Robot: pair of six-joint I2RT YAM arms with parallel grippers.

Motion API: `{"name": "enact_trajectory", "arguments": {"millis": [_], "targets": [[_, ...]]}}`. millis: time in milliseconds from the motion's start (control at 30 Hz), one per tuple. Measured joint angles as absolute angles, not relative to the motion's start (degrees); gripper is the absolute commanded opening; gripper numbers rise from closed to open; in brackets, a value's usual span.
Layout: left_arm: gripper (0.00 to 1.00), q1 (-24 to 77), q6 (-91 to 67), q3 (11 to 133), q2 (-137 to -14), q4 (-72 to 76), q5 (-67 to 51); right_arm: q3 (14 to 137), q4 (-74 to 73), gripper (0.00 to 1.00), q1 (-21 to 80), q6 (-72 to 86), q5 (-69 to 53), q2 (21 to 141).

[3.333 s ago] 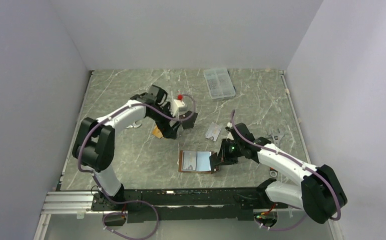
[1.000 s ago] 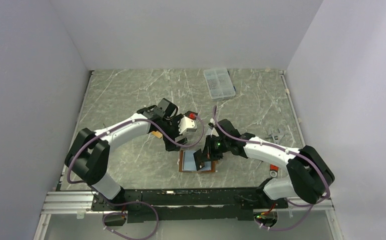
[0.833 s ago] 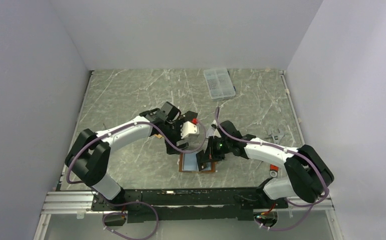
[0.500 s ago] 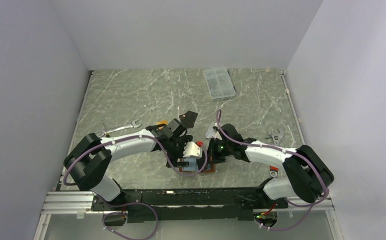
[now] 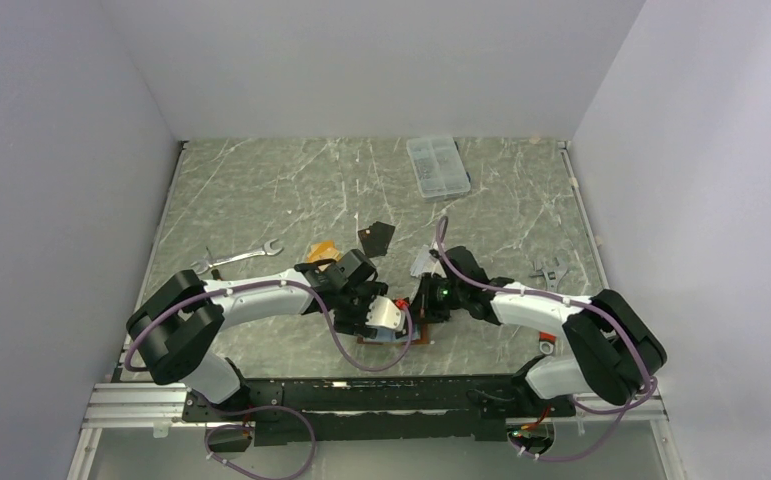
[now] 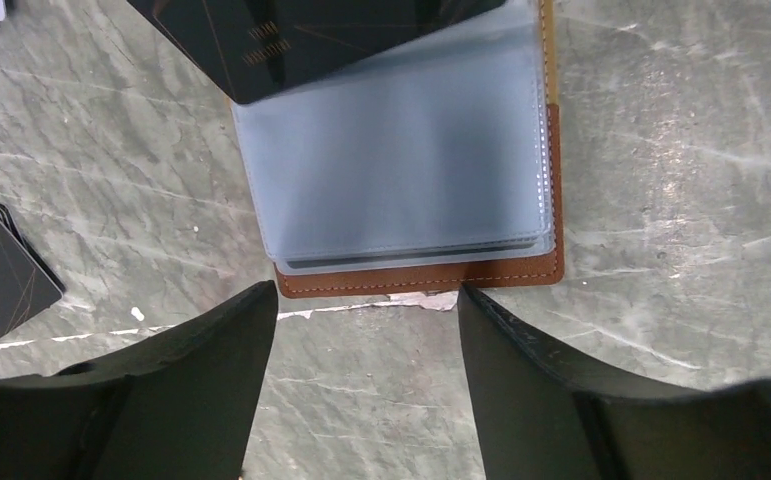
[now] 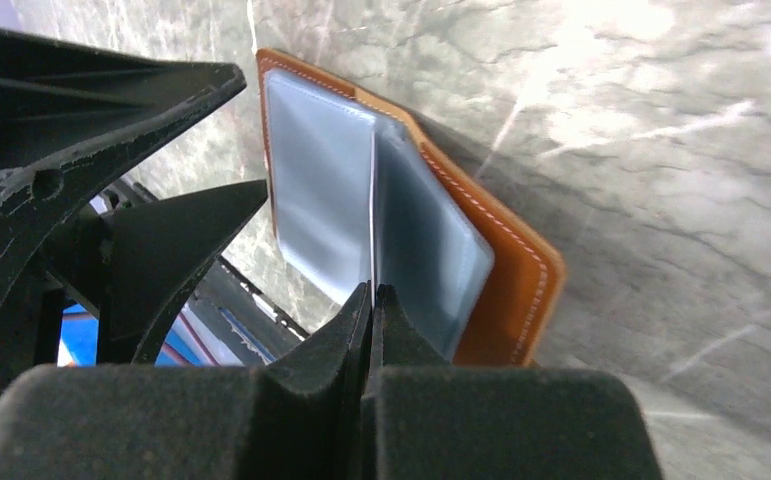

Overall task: Put the credit cards into the card holder
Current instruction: Insert the credit card into the card holder.

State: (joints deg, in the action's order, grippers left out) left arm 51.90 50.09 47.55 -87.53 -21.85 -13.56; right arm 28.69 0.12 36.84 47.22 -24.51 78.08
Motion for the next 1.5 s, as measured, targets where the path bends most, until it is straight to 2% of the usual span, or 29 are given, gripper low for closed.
{"name": "enact_trajectory", "arguments": {"millis": [400, 733, 800, 1000, 1100, 1500], "targets": [[0.51, 55.0, 49.8, 47.5, -88.1, -22.5, -13.6, 25.2, 1.3, 0.00, 34.7, 50.2, -21.9, 74.4], [0.43, 56.6, 48.5, 48.2, -88.8, -24.5, -13.6, 25.3, 4.7, 0.00, 34.7, 51.3, -22.1, 76.7], [0.45, 56.7, 48.3, 48.2, -88.8, -24.7, -13.5, 25.3, 5.7, 0.00, 34.7, 51.6, -22.2, 77.0], [0.65, 57.0, 47.2, 48.4, -88.7, -25.0, -12.3, 25.2, 8.9, 0.00, 34.7, 52.9, -22.9, 77.3], [0.71, 57.0, 46.4, 48.8, -88.7, -25.7, -11.4, 24.9, 10.5, 0.00, 34.7, 53.5, -23.1, 77.8], [0.58, 57.0, 45.0, 48.8, -89.0, -26.4, -9.2, 22.9, 14.9, 0.00, 35.0, 55.2, -23.8, 79.7]]}}
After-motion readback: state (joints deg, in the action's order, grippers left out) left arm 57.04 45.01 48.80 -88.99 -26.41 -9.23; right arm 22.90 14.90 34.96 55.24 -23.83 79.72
